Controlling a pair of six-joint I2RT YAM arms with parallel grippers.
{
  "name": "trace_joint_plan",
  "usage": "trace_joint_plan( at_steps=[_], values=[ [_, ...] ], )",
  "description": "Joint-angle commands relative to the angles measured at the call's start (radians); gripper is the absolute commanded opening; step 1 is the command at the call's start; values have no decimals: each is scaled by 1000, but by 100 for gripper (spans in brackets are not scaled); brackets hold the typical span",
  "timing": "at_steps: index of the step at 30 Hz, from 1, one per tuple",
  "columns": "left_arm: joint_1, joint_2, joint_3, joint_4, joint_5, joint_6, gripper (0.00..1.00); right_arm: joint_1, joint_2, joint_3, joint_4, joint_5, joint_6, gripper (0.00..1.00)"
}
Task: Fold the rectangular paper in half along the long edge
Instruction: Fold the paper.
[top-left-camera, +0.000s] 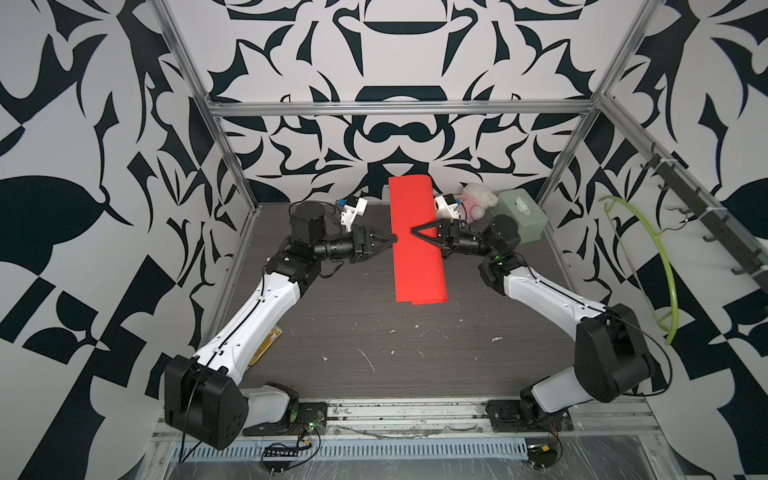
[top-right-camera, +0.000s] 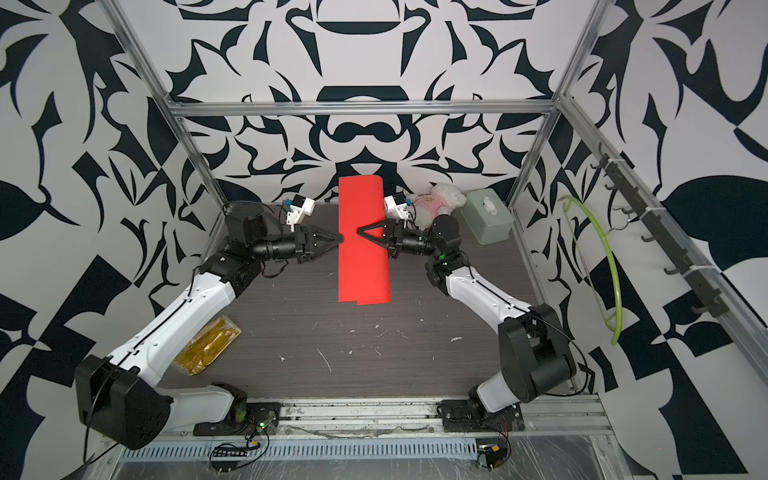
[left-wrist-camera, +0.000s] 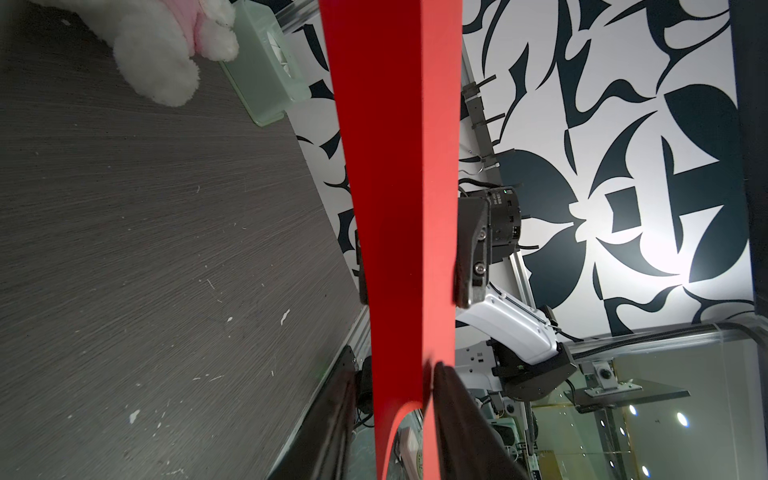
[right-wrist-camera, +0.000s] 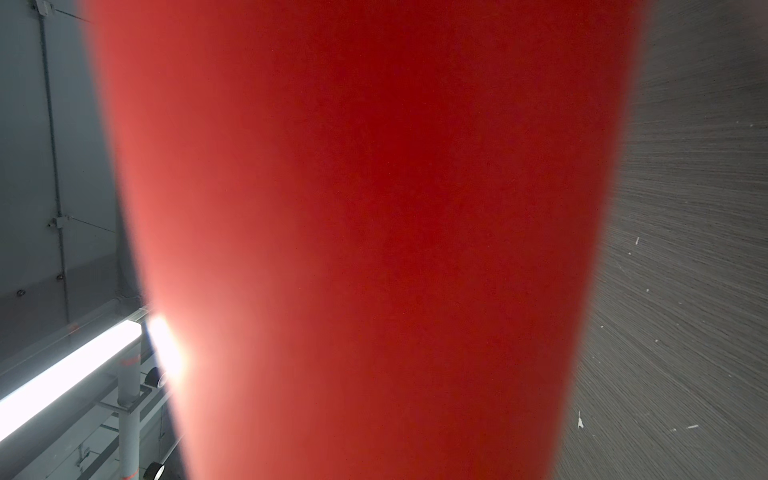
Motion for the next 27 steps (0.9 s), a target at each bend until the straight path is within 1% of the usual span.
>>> trace_joint_plan(
  at_steps=[1, 4, 6, 9, 11, 13, 15, 17, 22, 27],
  values=[
    [-3, -5, 3, 8, 5, 15, 37, 6, -32, 44, 30, -13, -22, 48],
    [-2, -3, -4, 44, 9, -7, 37, 6, -30, 44, 21, -14, -30, 48],
    [-2, 1, -5, 64, 12, -20, 34, 6, -29, 42, 15, -12, -35, 48],
    [-2, 8, -13, 108, 16, -49, 25, 6, -25, 38, 19, -9, -35, 48],
    [-2, 12, -17, 126, 17, -59, 16, 7, -22, 36, 25, -7, -33, 48],
    [-2, 15, -19, 135, 16, -64, 12, 7, -20, 35, 27, -5, -32, 48],
    [-2, 17, -20, 138, 18, -66, 4, 7, -20, 32, 27, -8, -32, 48],
    [-3, 16, -21, 139, 21, -66, 0, 7, -18, 33, 29, -8, -30, 48],
    [-3, 20, -18, 134, 20, -66, 0, 7, -17, 36, 55, -9, -13, 49],
    [-5, 26, -18, 131, 23, -66, 0, 7, -12, 41, 79, -10, 9, 56]
  ],
)
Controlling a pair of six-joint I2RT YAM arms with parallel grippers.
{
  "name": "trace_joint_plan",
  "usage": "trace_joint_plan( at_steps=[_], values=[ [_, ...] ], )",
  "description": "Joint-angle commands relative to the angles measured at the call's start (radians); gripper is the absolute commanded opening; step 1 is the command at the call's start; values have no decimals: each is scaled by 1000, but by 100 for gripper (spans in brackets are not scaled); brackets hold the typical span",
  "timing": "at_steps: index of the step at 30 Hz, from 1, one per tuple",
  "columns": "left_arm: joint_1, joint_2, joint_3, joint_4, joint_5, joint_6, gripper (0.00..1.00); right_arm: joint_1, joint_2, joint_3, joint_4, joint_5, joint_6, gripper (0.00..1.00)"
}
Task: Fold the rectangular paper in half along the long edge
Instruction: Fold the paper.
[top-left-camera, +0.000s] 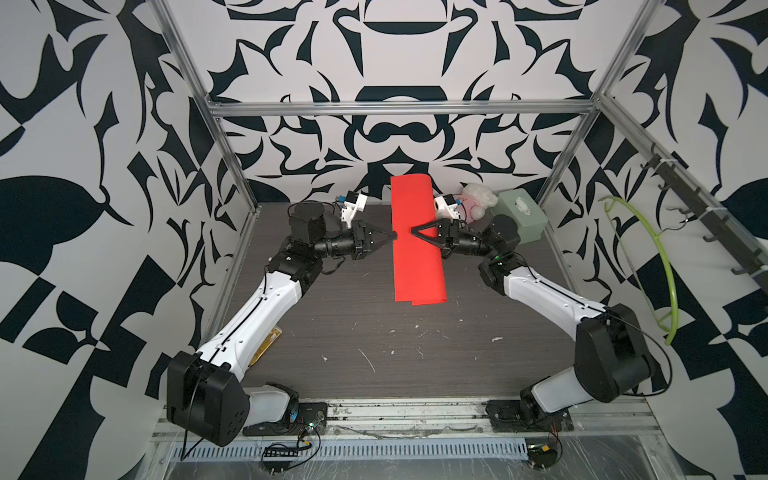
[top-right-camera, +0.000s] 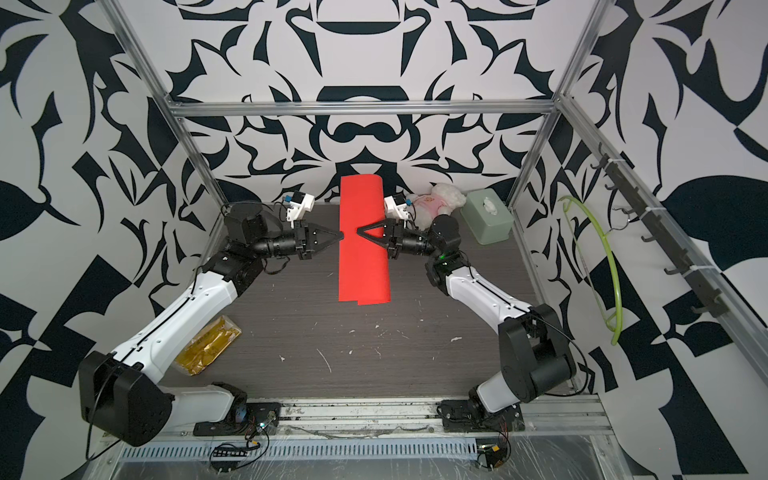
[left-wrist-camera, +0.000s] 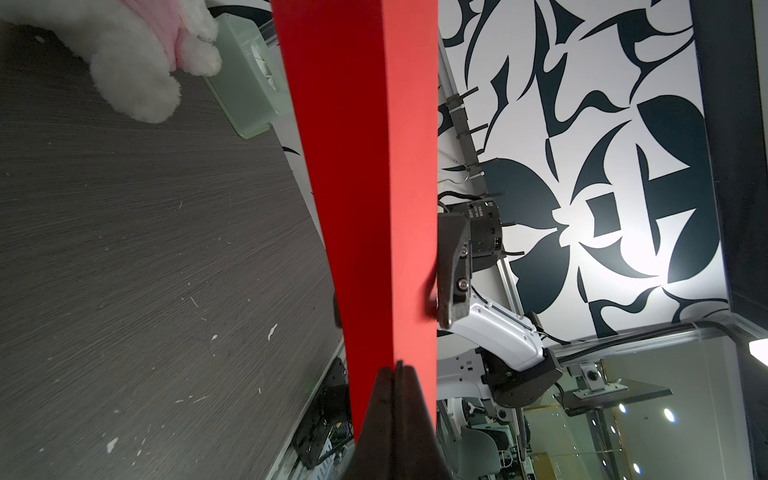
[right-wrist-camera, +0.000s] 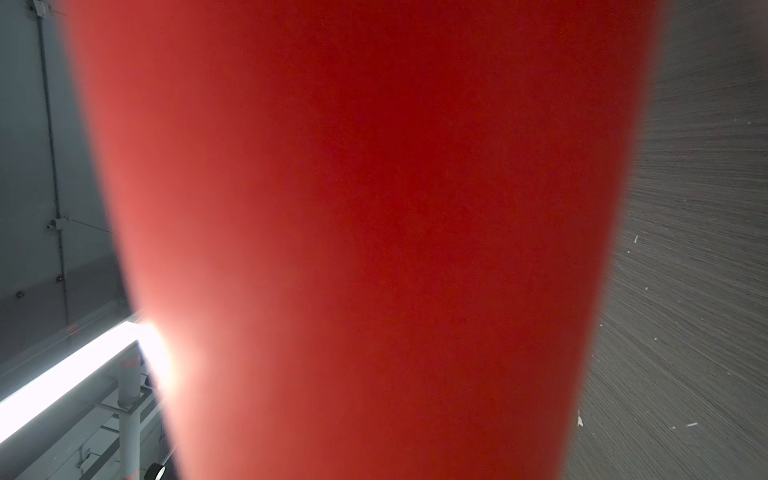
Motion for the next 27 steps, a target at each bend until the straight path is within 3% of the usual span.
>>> trace_joint_plan(
  at_steps=[1, 27],
  values=[
    [-6, 11, -14, 25, 16, 5, 0, 5, -13, 42, 74, -9, 8, 57],
    [-55, 53, -10, 86, 10, -27, 0, 13, 23, 56, 25, -1, -32, 66]
  ],
)
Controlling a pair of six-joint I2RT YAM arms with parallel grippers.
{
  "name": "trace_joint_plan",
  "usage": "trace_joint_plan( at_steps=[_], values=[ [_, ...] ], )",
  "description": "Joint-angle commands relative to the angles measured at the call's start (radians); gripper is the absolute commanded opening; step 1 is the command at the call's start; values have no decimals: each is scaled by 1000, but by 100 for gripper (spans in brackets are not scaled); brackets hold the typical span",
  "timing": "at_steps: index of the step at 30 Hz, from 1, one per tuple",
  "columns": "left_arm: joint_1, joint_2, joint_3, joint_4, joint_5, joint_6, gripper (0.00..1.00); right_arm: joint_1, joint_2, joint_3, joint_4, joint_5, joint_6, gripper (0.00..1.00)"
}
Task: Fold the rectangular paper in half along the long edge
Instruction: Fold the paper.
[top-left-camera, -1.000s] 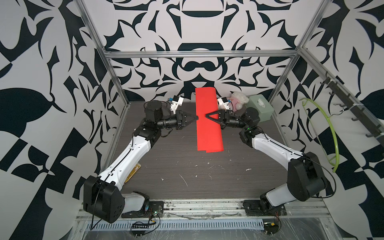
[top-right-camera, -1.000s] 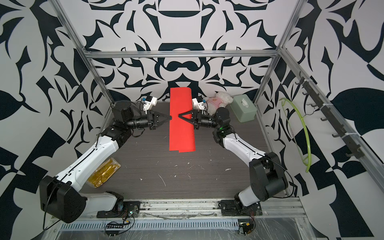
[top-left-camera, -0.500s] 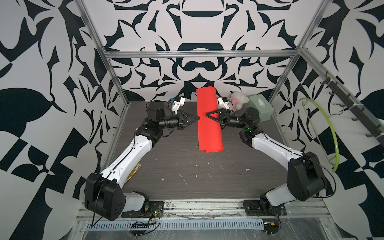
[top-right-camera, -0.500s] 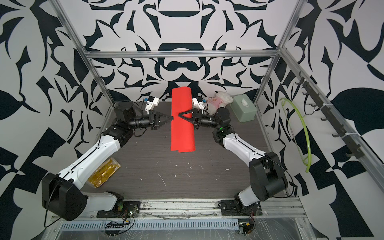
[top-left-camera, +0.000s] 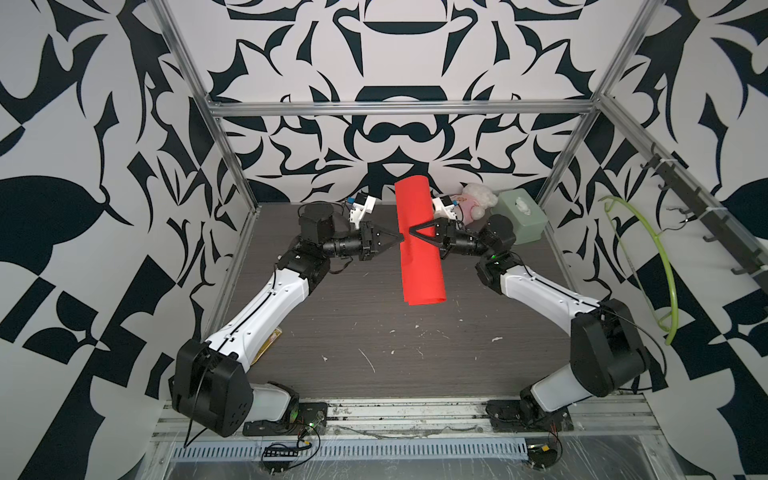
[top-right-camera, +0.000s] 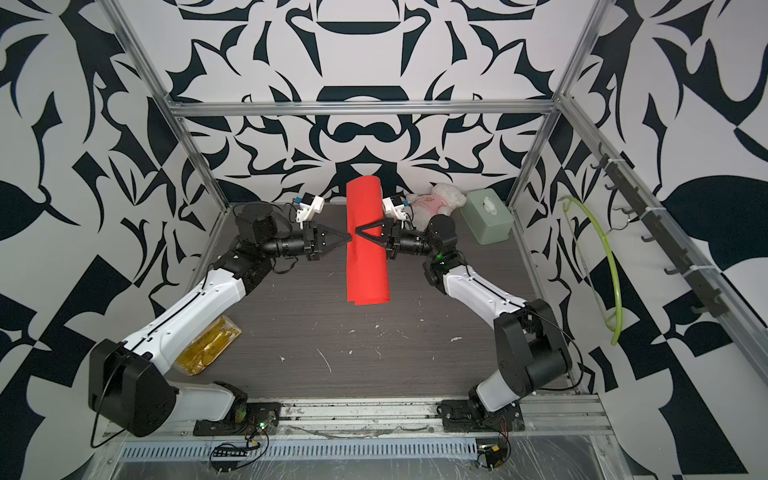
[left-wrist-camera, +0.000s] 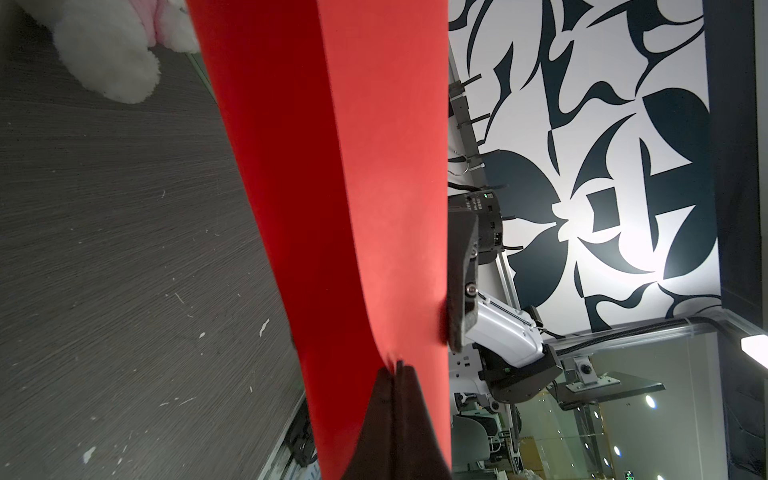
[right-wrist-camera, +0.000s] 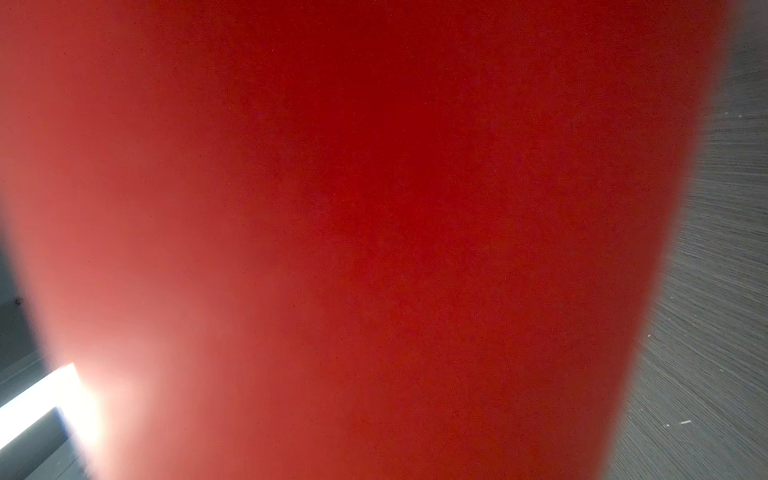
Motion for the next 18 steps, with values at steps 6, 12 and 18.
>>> trace_joint_plan(
  at_steps=[6, 12, 18],
  values=[
    [-9, 9, -12, 33, 10, 5, 0, 10, -23, 58, 26, -6, -24, 68],
    [-13, 12, -9, 30, 9, 8, 0, 15, -46, 67, -8, -6, -39, 70],
    [-20, 12, -14, 28, 4, 11, 0, 22, -65, 72, -122, -5, -120, 72]
  ],
)
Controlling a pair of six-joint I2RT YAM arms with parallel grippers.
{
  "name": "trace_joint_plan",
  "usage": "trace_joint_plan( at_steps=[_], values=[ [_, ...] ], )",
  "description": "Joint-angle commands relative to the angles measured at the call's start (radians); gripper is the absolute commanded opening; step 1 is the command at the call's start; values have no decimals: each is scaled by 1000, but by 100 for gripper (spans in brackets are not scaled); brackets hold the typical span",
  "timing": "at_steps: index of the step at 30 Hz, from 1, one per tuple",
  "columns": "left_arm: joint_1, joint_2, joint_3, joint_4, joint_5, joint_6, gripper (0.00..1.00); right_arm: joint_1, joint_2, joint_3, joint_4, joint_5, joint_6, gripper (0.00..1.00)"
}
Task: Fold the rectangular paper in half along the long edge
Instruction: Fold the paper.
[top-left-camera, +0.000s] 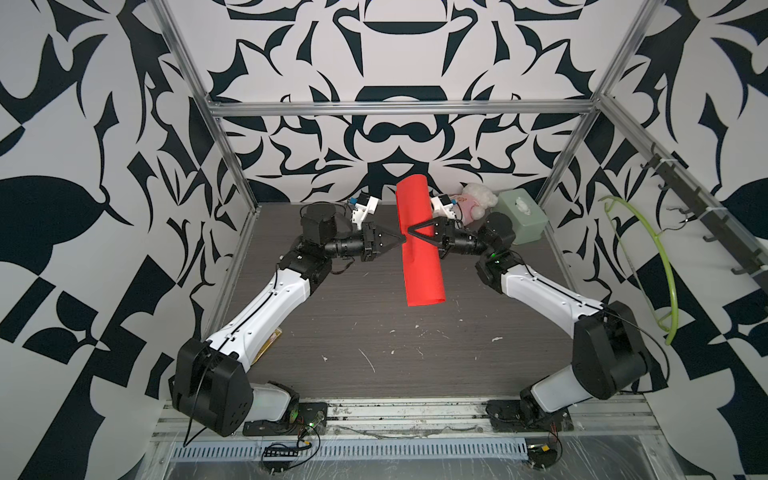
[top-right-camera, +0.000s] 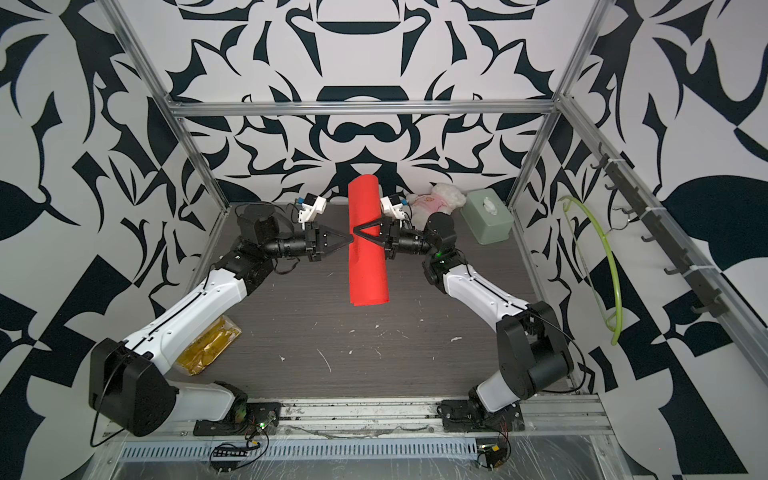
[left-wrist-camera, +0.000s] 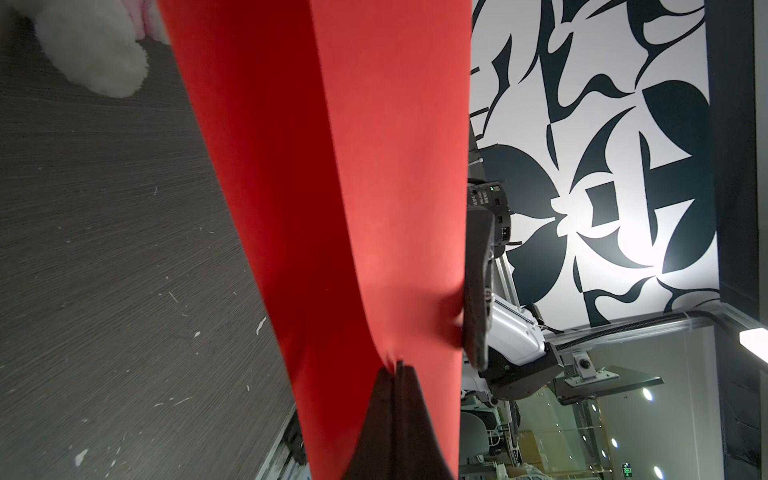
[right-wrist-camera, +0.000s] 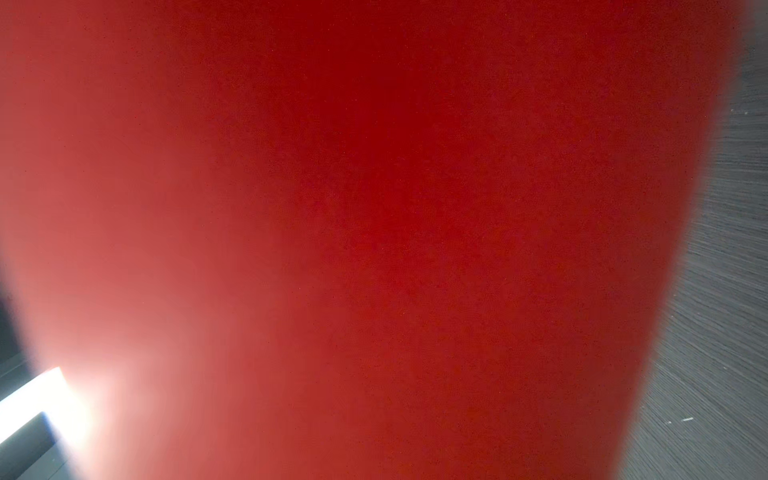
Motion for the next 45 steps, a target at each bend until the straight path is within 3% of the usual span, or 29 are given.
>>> trace_joint_plan(
  at_steps=[1, 11, 19, 20, 22, 24, 26, 31, 45],
  values=[
    [-7, 9, -13, 21, 4, 11, 0, 11, -47, 49, -60, -3, -86, 72],
    [-8, 2, -5, -1, 3, 23, 0, 12, -61, 50, -69, -10, -99, 62],
    [-7, -6, -5, -27, -4, 42, 0, 7, -73, 41, 91, -17, 0, 60],
    [-7, -8, -4, -30, -7, 43, 2, 8, -70, 42, 107, -17, 12, 59],
    [-7, -12, -1, -36, -13, 46, 15, 8, -68, 41, 125, -17, 23, 59],
    [-6, -16, -1, -35, -17, 48, 19, 8, -65, 40, 135, -16, 30, 57],
    [-6, -21, 0, -32, -20, 48, 34, 8, -62, 37, 145, -18, 39, 56],
    [7, -31, 1, -21, -25, 43, 43, 7, -55, 26, 159, -19, 47, 54],
    [82, -86, 19, -25, -23, 33, 51, -27, -58, 6, 182, -32, 70, 51]
  ],
)
